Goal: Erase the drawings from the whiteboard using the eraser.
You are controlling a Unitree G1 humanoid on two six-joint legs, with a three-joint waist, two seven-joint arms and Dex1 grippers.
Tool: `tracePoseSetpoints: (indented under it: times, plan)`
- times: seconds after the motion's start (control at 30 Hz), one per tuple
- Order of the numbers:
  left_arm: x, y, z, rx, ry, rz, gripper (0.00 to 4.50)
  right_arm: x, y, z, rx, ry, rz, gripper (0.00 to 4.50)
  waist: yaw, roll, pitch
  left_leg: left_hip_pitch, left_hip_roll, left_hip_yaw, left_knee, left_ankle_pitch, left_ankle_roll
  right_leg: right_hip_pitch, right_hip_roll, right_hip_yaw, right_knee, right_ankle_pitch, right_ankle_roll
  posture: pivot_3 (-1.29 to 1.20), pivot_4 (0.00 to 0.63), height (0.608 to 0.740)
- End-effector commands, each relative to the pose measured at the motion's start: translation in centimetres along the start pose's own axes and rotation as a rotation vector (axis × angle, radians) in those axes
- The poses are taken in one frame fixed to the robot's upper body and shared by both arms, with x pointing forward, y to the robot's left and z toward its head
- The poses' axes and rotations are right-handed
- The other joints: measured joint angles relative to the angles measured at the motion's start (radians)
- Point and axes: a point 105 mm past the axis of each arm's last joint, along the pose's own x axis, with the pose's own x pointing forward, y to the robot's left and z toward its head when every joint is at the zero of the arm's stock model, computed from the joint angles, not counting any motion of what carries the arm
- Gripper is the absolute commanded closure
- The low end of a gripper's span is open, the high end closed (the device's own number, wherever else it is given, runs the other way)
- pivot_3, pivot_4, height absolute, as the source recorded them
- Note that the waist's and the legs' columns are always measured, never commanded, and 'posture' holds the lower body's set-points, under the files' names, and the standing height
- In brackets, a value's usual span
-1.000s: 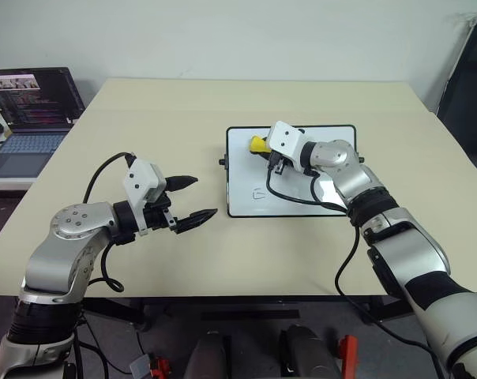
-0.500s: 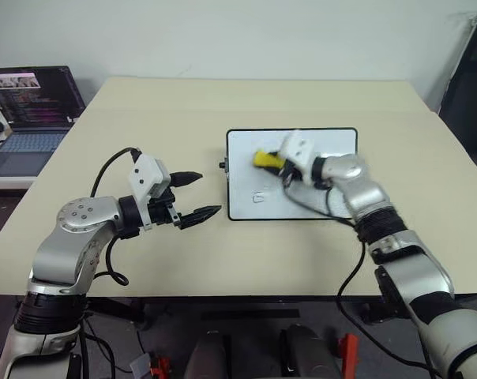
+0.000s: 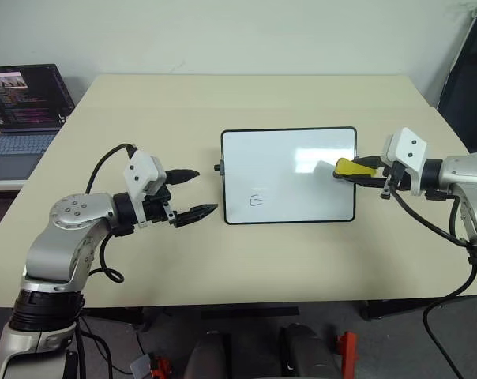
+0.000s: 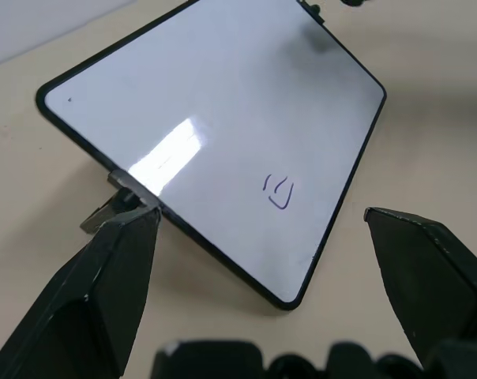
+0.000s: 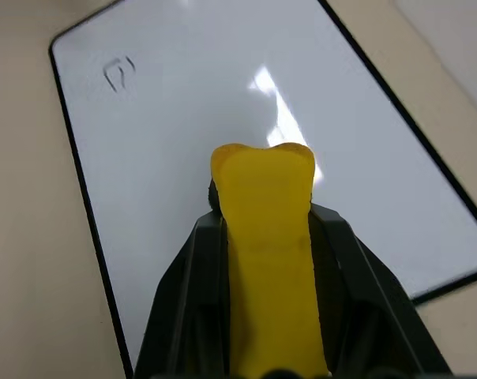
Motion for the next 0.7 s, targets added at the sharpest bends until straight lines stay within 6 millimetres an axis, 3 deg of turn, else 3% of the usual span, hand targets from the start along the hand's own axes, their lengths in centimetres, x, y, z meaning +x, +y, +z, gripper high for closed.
tracePoseSetpoints:
  times: [0.03, 0.53, 0.7]
  plan:
    - [-0.5, 0.2, 1.1, 0.051, -0.001, -0.001, 0.0, -0.2, 0.0, 2.0, -0.046, -0.05, 0.009, 3.51, 0.003, 0.0, 0.0, 0.0, 0.0, 0.0, 0.0, 0.0, 0.0, 0.0, 0.0, 0.0, 0.0, 0.0, 0.0, 0.0, 0.15, 0.74]
    - [-0.9, 0.0, 1.2, 0.046, 0.0, 0.025, 0.0, 1.3, 0.2, 2.6, -0.035, -0.097, 0.018, 3.51, 0.01, 0.0, 0.0, -0.001, -0.001, 0.0, 0.0, 0.0, 0.0, 0.0, -0.001, 0.0, -0.001, 0.0, 0.0, 0.0, 0.15, 0.74]
    - [-0.7, -0.4, 0.4, 0.023, 0.009, 0.015, 0.0, 5.7, 2.0, 6.1, -0.019, -0.287, -0.002, 3.51, 0.001, 0.0, 0.0, 0.0, 0.0, 0.0, 0.0, 0.0, 0.0, 0.0, -0.001, 0.0, -0.001, 0.0, 0.0, 0.0, 0.15, 0.74]
